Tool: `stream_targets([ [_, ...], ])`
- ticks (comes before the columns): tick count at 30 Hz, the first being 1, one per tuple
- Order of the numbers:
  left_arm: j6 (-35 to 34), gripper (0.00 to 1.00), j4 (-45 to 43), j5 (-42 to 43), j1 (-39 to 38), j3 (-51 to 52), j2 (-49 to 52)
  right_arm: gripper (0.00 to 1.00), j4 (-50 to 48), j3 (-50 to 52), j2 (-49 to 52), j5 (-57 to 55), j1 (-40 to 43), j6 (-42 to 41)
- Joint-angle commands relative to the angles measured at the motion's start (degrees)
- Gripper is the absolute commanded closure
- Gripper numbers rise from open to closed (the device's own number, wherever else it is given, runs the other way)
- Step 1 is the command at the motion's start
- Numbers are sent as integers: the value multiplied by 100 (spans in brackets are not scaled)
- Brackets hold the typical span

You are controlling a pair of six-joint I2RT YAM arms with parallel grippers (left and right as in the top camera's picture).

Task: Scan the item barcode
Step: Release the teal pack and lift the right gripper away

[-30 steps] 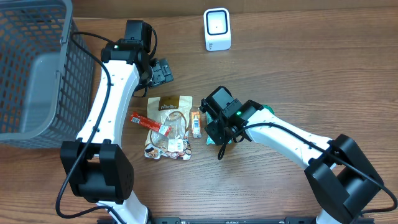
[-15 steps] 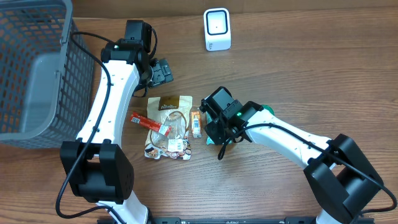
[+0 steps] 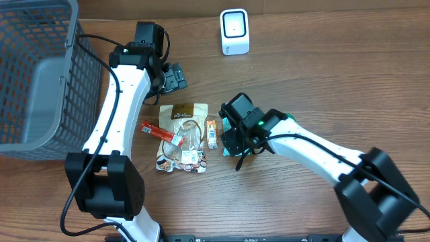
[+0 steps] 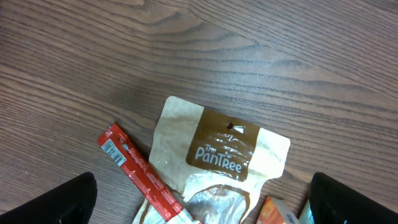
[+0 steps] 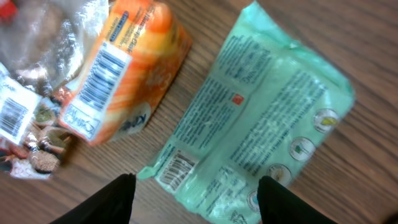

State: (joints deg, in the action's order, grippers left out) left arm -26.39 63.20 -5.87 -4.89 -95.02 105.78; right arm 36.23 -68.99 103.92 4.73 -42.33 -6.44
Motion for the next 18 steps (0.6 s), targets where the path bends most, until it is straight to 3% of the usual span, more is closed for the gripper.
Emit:
stream_targets([
  [1, 66, 0, -4, -55, -4, -70, -90, 14, 44, -197, -702, 28, 162, -234],
  [6, 66, 0, -4, -55, -4, -70, -90, 0, 74, -197, -1403, 28, 417, -369],
  [18, 66, 0, -4, -55, -4, -70, -90, 0, 72, -190, -1829, 33, 940, -365],
])
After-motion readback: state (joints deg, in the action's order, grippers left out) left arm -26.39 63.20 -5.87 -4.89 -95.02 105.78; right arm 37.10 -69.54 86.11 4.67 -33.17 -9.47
